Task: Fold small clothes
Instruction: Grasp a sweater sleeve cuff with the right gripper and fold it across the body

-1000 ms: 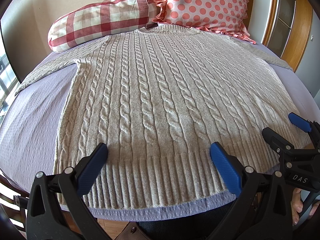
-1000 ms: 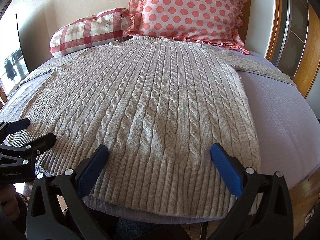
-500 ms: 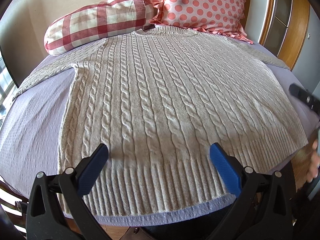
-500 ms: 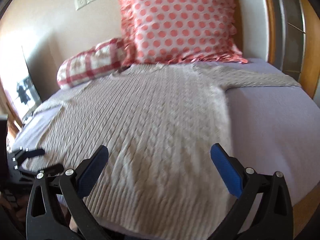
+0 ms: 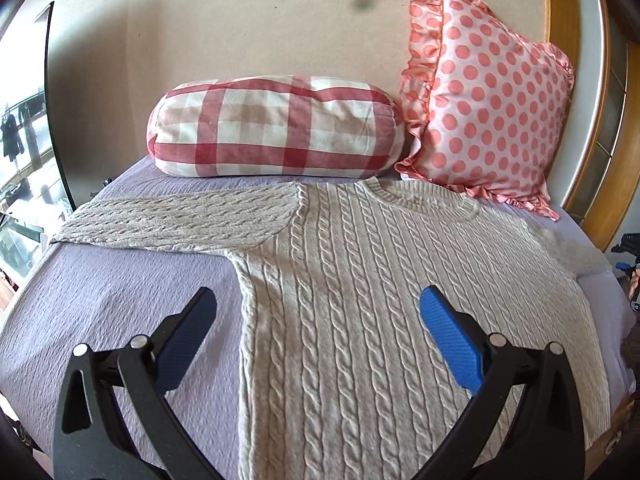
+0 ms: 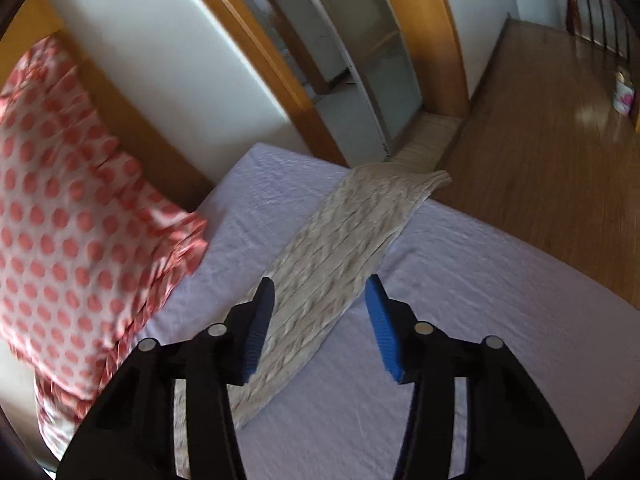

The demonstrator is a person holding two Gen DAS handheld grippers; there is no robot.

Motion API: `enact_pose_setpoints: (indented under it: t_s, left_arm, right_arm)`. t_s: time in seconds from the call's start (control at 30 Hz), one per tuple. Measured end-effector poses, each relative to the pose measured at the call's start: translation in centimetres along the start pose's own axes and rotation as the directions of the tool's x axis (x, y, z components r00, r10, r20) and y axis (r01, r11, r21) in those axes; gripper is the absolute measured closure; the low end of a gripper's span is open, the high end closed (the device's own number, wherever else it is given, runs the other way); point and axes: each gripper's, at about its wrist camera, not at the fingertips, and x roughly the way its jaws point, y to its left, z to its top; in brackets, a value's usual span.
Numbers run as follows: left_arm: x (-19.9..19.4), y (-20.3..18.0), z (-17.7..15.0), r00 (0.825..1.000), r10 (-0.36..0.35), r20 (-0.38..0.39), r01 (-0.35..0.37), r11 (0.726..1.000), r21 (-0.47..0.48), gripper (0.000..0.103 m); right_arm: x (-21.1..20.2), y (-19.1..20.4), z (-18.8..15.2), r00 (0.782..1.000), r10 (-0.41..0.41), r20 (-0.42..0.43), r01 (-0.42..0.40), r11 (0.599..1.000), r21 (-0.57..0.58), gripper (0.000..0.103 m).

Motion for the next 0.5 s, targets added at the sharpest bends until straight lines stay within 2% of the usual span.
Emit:
enact_pose_setpoints:
  t_s: [0.07, 0.13, 0.2, 0.23, 0.27, 0.3, 0.33, 0.4, 0.5]
  left_arm:
    - [0.3, 0.9, 0.3, 1.000, 0.022, 0.014, -0.022, 1.000, -0.012, 0.002]
    - [0.6, 1.6, 0.7, 0.998, 0.057, 0.033, -0.057, 0.998, -0.018, 0.002]
    - [1.0, 2.2, 0.9, 0.995, 0.087, 0.039, -0.086, 0.996, -0.022, 0.002]
    - [1.2, 2.5, 1.1, 0.994, 0.098, 0.039, -0.097, 0.995, -0.026, 0.002]
    - [1.4, 2.8, 1.3, 0.994, 0.104, 0.037, -0.102, 0.994, -0.031, 0.002]
    - [1.6, 3.2, 1.4, 0.994, 0.103, 0.036, -0.102, 0.994, -0.036, 0.002]
    - [1.8, 3.7, 1.5, 0.994, 0.101, 0.037, -0.100, 0.994, -0.042, 0.002]
    - [1.9, 5.1, 1.7, 0.996, 0.079, 0.042, -0.076, 0.995, -0.069, 0.002]
    - [2.1, 8.0, 2.0, 0.999, 0.012, 0.034, -0.008, 0.990, -0.139, 0.002]
  right_arm:
    - [2.1, -1.2, 1.0, 0.999, -0.038, -0.013, 0.039, 0.997, 0.063, 0.067]
    - [3.5, -2.1, 1.5, 0.999, -0.039, -0.015, 0.041, 0.992, 0.117, 0.069]
    - [3.8, -2.2, 1.8, 0.998, -0.058, 0.025, 0.054, 0.991, 0.120, 0.074]
    - [3.9, -2.2, 1.8, 0.997, -0.064, 0.038, 0.059, 0.992, 0.110, 0.079]
    - [4.1, -2.1, 1.7, 0.996, -0.072, 0.044, 0.068, 0.994, 0.087, 0.091]
    - [4.2, -2.0, 1.5, 0.996, -0.071, 0.052, 0.068, 0.995, 0.068, 0.092]
    - [4.0, -2.2, 1.5, 0.998, -0.043, 0.053, 0.040, 0.997, 0.068, 0.094]
    - [2.1, -1.6, 0.9, 0.994, 0.028, 0.106, -0.034, 0.998, 0.049, 0.095]
    - [-2.0, 2.7, -0.4, 0.971, 0.178, 0.159, -0.166, 0.983, -0.084, 0.095]
